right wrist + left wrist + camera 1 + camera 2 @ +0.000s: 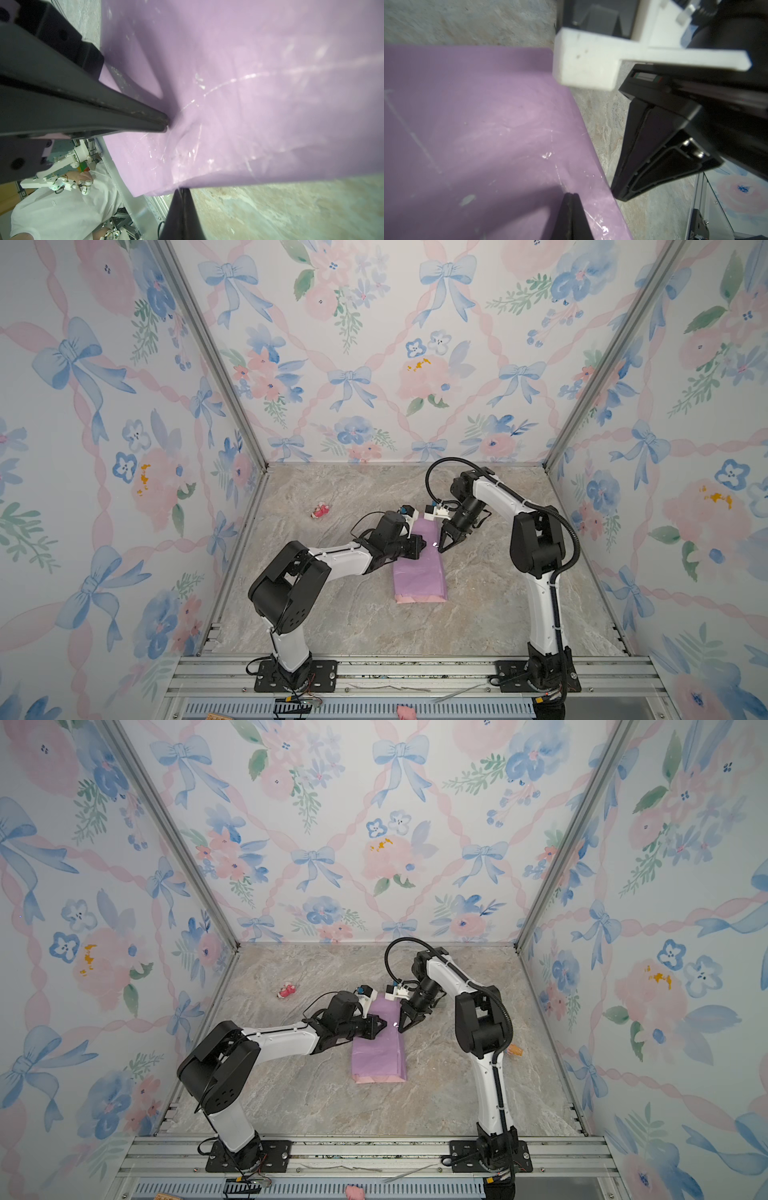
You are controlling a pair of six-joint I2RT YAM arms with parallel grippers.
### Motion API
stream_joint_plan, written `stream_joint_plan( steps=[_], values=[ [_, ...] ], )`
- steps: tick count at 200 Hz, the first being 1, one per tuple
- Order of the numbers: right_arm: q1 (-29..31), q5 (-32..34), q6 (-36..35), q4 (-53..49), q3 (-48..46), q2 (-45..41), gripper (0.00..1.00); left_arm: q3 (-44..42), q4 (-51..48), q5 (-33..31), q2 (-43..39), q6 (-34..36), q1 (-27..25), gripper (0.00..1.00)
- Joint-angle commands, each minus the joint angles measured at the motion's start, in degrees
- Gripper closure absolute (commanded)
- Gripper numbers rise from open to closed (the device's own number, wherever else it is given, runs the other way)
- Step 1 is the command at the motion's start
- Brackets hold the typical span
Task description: Wrap the gift box in paper
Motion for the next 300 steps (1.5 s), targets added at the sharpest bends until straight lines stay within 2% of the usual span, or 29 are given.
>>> stream_joint_plan(
  steps=[1,50,81,134,300],
  values=[
    [-0.7,0.7,0.6,-1.7,1.7,1.1,1.00,-1.5,-5.9,-0.2,0.4,1.3,-0.4,0.95],
    [-0.9,1.4,1.9,-1.0,1.7,1.3,1.00,-1.5,-5.9,-0.4,0.2,1.3,-0.4,0.95],
    [-0.9,1.7,2.6,-0.3,1.7,1.1,0.92,-1.5,-5.9,-0.3,0.2,1.3,-0.5,0.95],
    [-1.0,2.0,3.1,0.1,1.7,0.7,0.85,-1.5,-5.7,-0.3,0.2,1.3,-0.5,0.95],
    [-0.8,-0.7,3.1,0.8,1.2,-0.7,0.87,0.0,-2.1,1.3,-1.2,1.0,-0.4,0.94]
  ],
)
